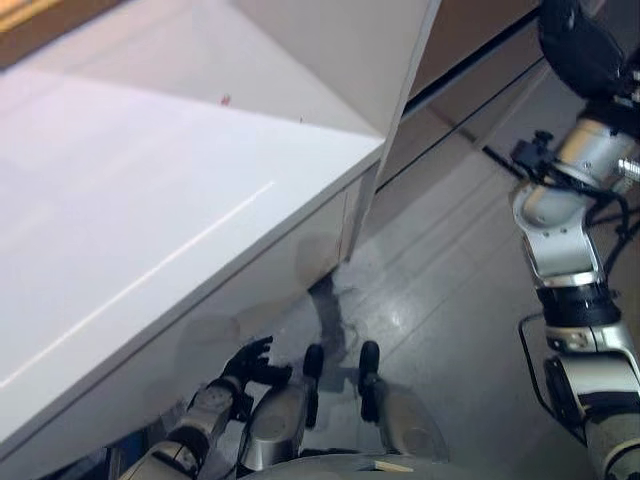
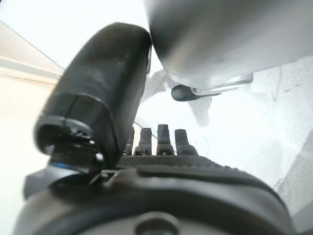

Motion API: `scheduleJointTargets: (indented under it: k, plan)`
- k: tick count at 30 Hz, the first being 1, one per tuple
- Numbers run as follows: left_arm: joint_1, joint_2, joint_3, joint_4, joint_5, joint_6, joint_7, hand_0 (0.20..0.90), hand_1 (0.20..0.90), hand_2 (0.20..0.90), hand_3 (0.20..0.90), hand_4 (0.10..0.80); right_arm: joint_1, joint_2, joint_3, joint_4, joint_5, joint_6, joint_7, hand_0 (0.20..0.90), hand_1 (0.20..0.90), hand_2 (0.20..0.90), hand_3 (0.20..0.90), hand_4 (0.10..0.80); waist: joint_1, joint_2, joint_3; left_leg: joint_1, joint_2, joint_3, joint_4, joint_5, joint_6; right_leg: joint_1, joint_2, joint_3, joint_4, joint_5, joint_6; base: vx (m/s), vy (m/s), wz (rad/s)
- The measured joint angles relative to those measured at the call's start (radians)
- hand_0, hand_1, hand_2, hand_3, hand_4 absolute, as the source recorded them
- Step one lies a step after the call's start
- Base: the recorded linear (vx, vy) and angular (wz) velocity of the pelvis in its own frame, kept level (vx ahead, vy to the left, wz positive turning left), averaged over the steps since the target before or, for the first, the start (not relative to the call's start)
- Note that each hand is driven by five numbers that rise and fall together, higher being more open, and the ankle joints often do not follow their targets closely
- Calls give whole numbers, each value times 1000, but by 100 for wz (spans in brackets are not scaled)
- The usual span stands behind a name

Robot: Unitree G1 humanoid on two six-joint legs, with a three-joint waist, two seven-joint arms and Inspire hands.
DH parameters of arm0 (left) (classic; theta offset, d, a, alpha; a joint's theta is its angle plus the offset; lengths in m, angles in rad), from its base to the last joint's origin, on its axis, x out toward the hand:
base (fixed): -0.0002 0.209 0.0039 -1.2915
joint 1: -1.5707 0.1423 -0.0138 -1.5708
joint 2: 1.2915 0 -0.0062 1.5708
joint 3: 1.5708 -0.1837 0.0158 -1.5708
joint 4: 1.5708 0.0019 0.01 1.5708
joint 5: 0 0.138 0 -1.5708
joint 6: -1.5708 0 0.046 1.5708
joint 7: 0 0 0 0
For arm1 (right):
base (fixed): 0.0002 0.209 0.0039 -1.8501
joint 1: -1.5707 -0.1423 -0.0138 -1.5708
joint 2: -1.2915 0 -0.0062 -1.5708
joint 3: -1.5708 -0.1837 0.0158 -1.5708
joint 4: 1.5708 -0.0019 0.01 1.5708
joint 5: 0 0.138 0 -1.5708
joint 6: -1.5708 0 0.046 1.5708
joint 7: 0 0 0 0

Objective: Put drinks into fridge and close the fridge

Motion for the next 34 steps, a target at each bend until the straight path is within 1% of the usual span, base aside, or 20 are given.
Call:
scheduleJointTargets:
  k: [2,4,6,7,9,11,14,16,18,19,20,21,22,23,24,25,28,31,34]
  plan:
    - [30,-1,0,5,0,10,0,900,900,900,900,800,85,16,-32,63,69,-1,-25,900,900,900,900,800,-15,1,-48,39,7,19,-41,1,1,33,8,16,-35,3,5,34,-1,-22]
    - [49,-7,-1,27,0,12,0,900,900,900,900,800,152,62,-71,149,174,-14,-53,900,900,900,900,800,-33,-2,-102,54,13,32,-70,2,2,42,14,25,-60,6,6,11,-4,-22]
    - [53,-16,-4,35,-2,13,0,900,900,900,900,800,206,114,-135,275,308,-49,-51,900,900,900,900,800,-55,-4,-126,77,16,38,-83,4,1,69,17,25,-88,12,6,8,-1,-3]
    - [60,-21,-5,37,-3,12,0,900,900,900,900,800,234,148,-170,345,395,-62,-49,900,900,900,900,800,-55,-4,-146,86,20,44,-101,4,1,78,22,25,-102,15,5,10,4,-6]
    - [65,-29,-7,42,-4,8,0,900,900,900,900,800,276,212,-219,453,559,-70,-46,900,900,900,900,800,-65,-3,-158,101,24,50,-117,6,-1,98,28,32,-131,25,4,6,3,-10]
    - [64,-38,-6,54,-7,7,0,900,900,900,900,800,309,272,-235,556,669,-75,-18,900,900,900,900,800,-75,-2,-162,115,27,56,-130,8,-4,118,32,37,-162,38,1,1,-7,-9]
    - [56,-58,-6,70,-24,7,6,900,900,900,900,800,370,350,-200,703,743,-58,49,900,900,900,900,800,-77,2,-165,130,32,57,-141,9,-8,139,37,37,-183,45,-1,0,-5,-2]
    - [56,-65,-5,71,-26,7,7,900,900,900,900,800,393,383,-165,777,759,-41,131,900,900,900,900,800,-74,3,-166,134,33,56,-144,11,-11,142,38,36,-183,45,-1,-4,-13,3]
    - [60,-71,-1,79,-39,7,6,900,900,900,900,800,428,411,-98,883,759,29,278,900,900,900,900,800,-68,1,-178,133,33,51,-146,12,-12,143,37,27,-183,45,-1,-14,-24,12]
    - [60,-72,5,91,-42,6,4,900,900,900,900,800,433,412,-57,940,759,77,348,900,900,900,900,800,-67,-1,-190,133,32,45,-146,13,-12,144,36,22,-183,45,-2,-3,-22,13]
    - [61,-73,25,112,-43,5,-1,900,900,900,900,800,439,413,-36,995,763,159,455,900,900,900,900,800,-62,-6,-207,132,32,43,-147,13,-12,144,35,19,-183,44,-2,7,-19,9]
    - [60,-73,35,117,-43,5,-2,900,900,900,900,800,441,413,-27,1022,767,204,506,900,900,900,900,800,-57,-7,-215,132,32,43,-147,13,-12,144,36,19,-183,44,-2,18,-24,5]
    - [61,-71,52,137,-41,6,-6,900,900,900,900,800,450,423,-6,1088,767,282,635,900,900,900,900,800,-46,-10,-231,133,32,41,-148,13,-12,146,36,17,-183,44,-2,16,-35,7]
    - [62,-70,76,154,-41,6,-11,900,900,900,900,800,473,435,53,1129,758,341,756,900,900,900,900,800,-41,-14,-242,135,32,35,-147,13,-12,151,35,12,-183,43,-3,20,-32,11]
    - [65,-68,85,157,-41,6,-12,900,900,900,900,800,486,442,89,1130,749,360,799,900,900,900,900,800,-39,-14,-244,136,32,33,-147,13,-12,152,35,9,-183,43,-3,24,-30,12]
    - [66,-66,110,165,-40,7,-23,900,900,900,900,800,497,438,131,1138,701,378,898,900,900,900,900,800,-39,-13,-247,136,29,31,-148,13,-14,153,32,7,-183,44,-2,16,-12,9]
    - [79,-45,132,185,-40,7,-48,900,900,900,900,800,514,434,200,1111,588,369,972,900,900,900,900,800,-40,-27,-264,137,28,20,-153,15,-17,156,30,-2,-183,43,-3,-8,-3,8]
    - [110,-34,129,185,-39,11,-79,900,900,900,900,800,512,426,267,1095,437,350,1010,900,900,900,900,800,-38,-32,-281,136,30,20,-161,21,-19,154,30,-6,-183,43,-3,-19,-4,5]
    - [120,-36,120,181,-41,10,-89,900,900,900,900,800,512,424,277,1094,392,353,1019,900,900,900,900,800,-19,-27,-291,136,30,20,-161,22,-18,154,30,-8,-183,43,-3,-3,-3,2]
